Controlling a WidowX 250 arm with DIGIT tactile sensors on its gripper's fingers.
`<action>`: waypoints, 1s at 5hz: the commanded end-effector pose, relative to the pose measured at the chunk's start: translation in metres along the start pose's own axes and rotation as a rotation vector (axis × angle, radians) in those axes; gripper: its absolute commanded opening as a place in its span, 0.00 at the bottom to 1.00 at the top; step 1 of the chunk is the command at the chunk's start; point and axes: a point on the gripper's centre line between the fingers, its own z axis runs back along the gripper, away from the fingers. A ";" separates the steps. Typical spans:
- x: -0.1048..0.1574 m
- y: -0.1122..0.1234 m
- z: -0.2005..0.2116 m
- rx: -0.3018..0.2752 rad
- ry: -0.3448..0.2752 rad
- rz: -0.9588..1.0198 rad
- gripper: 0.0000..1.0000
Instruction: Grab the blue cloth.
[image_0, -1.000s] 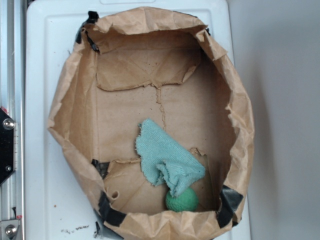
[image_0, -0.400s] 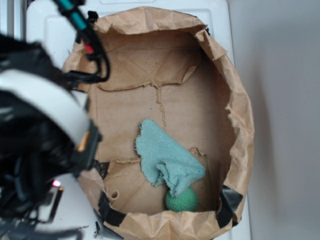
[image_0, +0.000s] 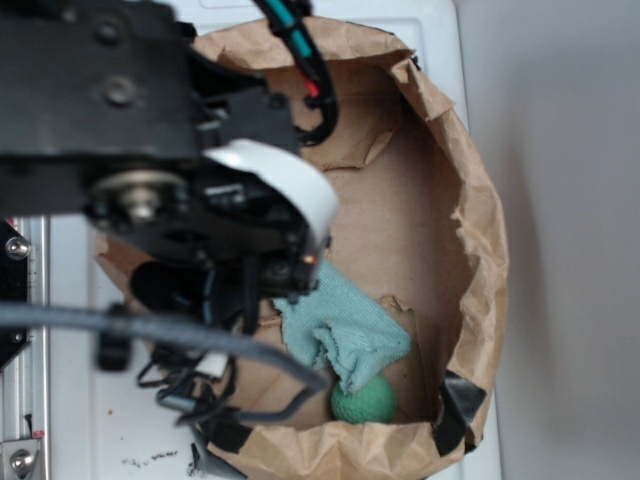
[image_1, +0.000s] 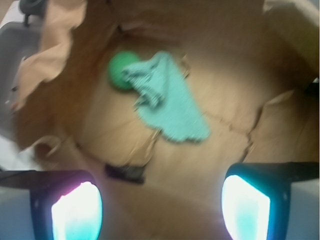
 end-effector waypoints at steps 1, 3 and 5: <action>0.024 -0.002 -0.021 0.050 -0.071 -0.093 1.00; 0.033 -0.027 -0.054 -0.001 -0.015 -0.176 1.00; 0.036 -0.034 -0.061 0.044 0.001 -0.086 1.00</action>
